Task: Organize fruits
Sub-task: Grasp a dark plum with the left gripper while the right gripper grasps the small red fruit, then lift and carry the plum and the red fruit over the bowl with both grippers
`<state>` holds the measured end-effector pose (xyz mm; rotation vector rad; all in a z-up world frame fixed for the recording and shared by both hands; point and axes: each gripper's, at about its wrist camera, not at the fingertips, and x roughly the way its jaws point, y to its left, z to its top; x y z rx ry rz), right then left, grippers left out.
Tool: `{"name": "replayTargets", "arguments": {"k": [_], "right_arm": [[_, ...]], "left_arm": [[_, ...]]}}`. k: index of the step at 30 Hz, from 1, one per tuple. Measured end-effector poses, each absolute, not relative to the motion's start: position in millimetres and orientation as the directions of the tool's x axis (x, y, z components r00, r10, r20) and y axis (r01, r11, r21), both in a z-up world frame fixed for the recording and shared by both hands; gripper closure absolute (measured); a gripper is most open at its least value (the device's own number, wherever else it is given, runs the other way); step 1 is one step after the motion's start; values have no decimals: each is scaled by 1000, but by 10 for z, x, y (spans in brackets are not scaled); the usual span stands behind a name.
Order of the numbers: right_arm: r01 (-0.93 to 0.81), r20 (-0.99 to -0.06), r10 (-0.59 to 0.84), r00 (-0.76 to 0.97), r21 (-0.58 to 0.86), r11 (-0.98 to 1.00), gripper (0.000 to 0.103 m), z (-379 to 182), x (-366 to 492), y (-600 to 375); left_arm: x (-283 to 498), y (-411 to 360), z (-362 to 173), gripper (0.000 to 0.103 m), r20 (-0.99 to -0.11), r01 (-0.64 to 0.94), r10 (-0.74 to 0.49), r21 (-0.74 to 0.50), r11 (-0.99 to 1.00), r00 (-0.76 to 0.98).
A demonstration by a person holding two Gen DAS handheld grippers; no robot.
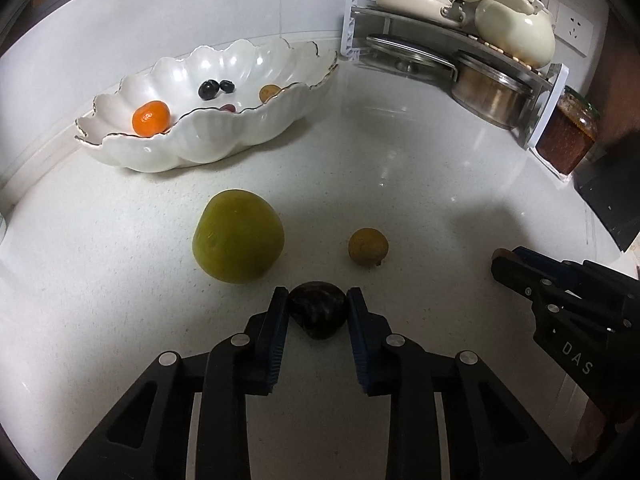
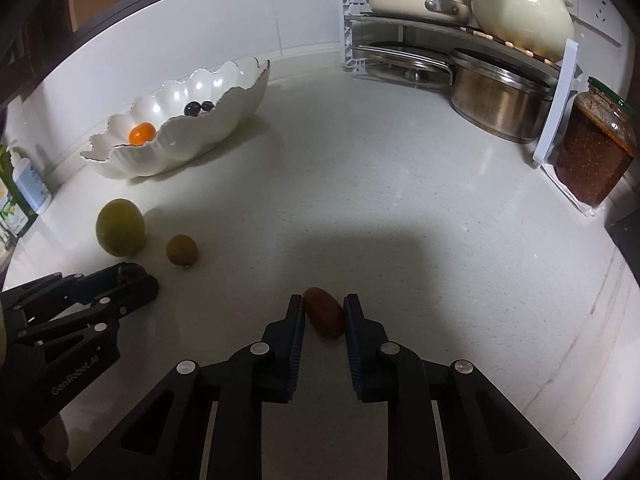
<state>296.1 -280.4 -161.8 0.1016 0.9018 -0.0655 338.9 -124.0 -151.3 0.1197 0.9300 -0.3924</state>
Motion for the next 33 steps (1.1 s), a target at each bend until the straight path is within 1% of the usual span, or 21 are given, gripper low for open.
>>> {"name": "replayTargets", "arguments": {"k": [10, 33], "right_arm": [[74, -763, 12, 647, 79, 994, 82, -1426, 2899, -2697], [-21, -654, 61, 754, 69, 997, 82, -794, 2785, -2194]], "left_arm": [[3289, -1145, -1290, 74, -769, 383, -299, -77, 921, 565], [3118, -703, -670, 74, -661, 344, -300, -67, 937, 688]]}}
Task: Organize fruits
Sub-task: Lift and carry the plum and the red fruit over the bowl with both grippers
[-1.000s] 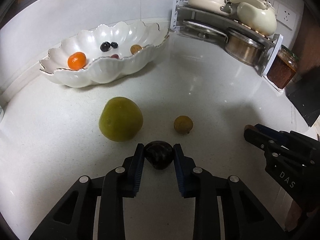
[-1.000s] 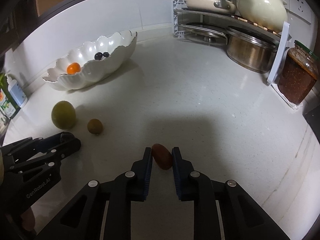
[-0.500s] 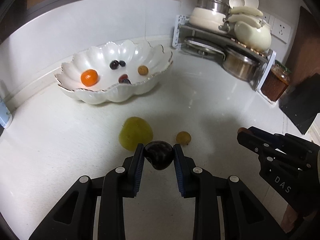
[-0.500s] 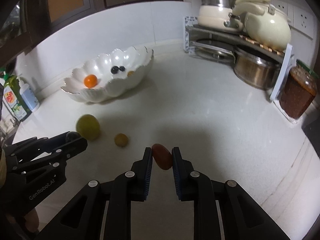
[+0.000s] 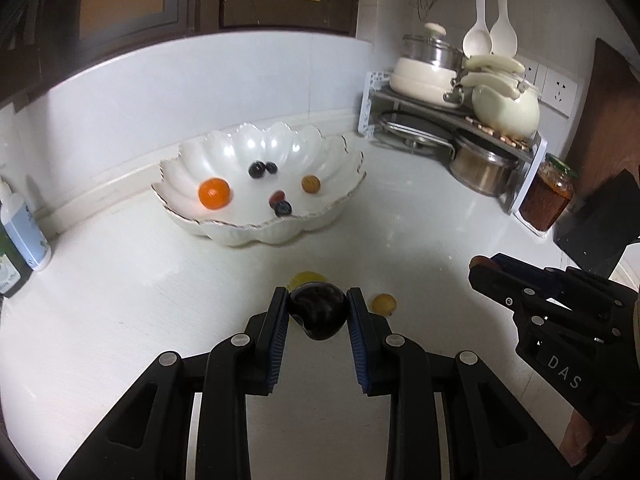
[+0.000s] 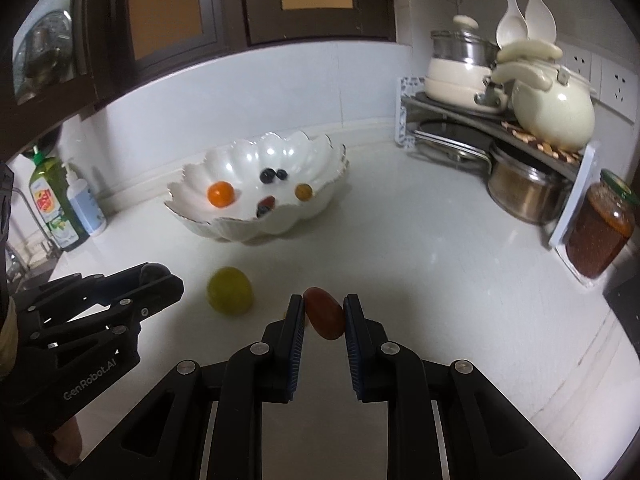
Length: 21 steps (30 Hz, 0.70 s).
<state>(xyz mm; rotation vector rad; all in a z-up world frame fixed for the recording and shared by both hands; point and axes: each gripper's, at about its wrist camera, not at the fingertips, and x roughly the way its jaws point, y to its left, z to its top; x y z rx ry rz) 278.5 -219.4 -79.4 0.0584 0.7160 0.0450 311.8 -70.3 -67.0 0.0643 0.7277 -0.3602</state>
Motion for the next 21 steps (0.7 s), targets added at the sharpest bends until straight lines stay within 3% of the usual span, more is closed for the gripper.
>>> {"name": "replayTargets", "arguments": {"k": [21], "right_arm": [[-74, -543, 114, 832, 97, 993, 82, -302, 2977, -1854]], "left_arm": [[3210, -316, -127, 74, -525, 303, -270, -25, 953, 807]]}}
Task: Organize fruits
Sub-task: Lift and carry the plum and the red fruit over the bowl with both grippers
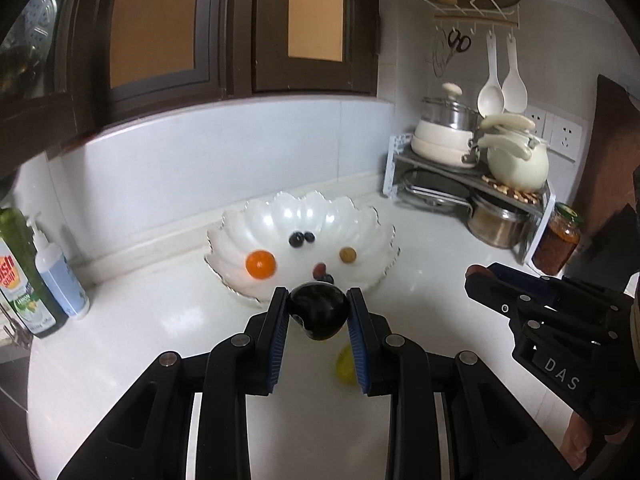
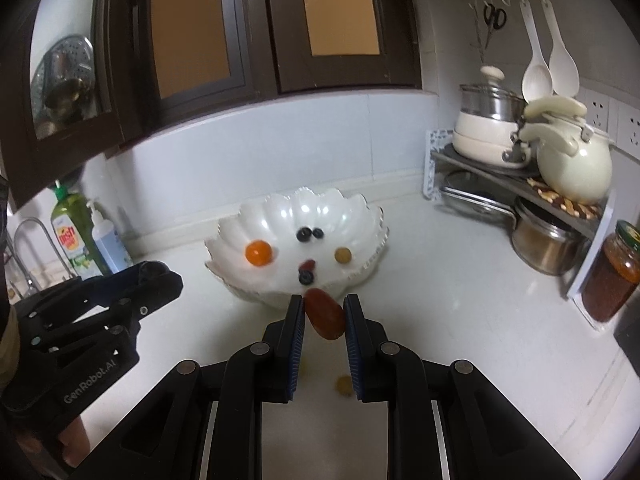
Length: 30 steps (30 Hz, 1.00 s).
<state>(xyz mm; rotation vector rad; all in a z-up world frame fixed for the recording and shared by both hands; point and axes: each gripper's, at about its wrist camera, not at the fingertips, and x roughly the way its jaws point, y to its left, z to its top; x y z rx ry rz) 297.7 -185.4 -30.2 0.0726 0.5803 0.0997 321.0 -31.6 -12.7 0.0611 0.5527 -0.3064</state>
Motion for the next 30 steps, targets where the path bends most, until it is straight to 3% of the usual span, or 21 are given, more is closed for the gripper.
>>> {"name": "replayTargets", "arguments": {"k": [14, 30], "right_arm": [[-87, -494, 109, 862, 68, 994, 82, -53, 3275, -1648], [-73, -541, 88, 837, 49, 996, 82, -121, 3925, -1596]], "left_arm": [[3474, -254, 51, 74, -508, 311, -274, -14, 950, 817], [4058, -242, 88, 74, -527, 257, -188, 58, 965, 828]]}}
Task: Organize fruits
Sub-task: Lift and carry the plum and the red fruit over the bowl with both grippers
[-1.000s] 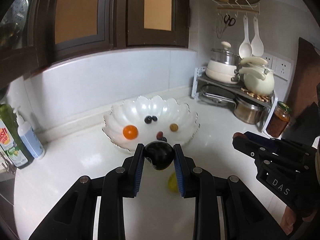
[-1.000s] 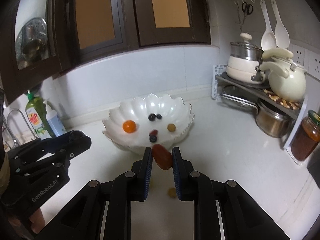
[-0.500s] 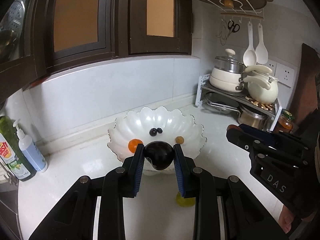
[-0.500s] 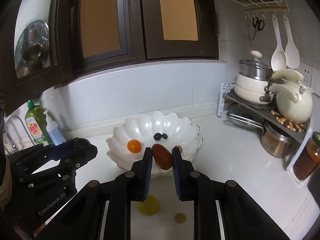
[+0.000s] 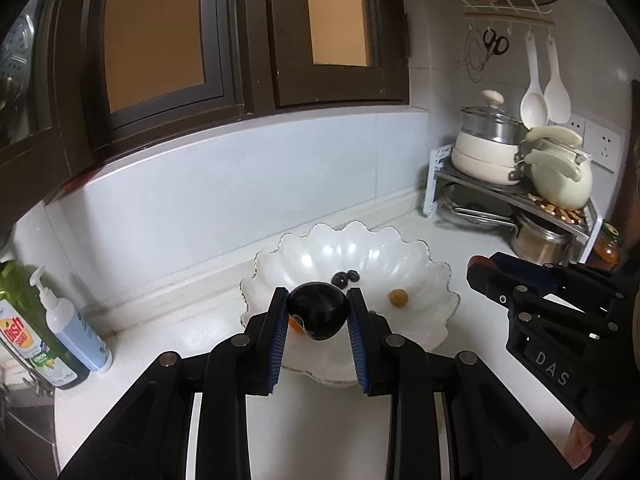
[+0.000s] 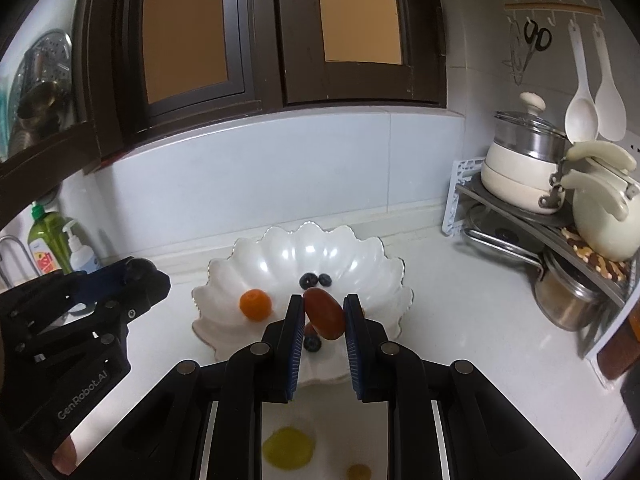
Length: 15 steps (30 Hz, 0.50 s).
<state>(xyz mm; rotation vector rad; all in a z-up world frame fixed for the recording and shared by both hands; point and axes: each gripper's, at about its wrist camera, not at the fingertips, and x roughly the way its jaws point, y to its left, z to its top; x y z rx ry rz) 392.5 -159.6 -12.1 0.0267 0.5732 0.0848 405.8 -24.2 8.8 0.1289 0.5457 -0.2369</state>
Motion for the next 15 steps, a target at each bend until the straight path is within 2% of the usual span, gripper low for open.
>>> {"name": "replayTargets", "arguments": {"k": [15], "right_arm": [[-70, -654, 81, 752, 43, 997, 82, -368, 4581, -1609]], "left_arm": [[4712, -260, -184, 74, -650, 256, -163, 50, 965, 743]]}}
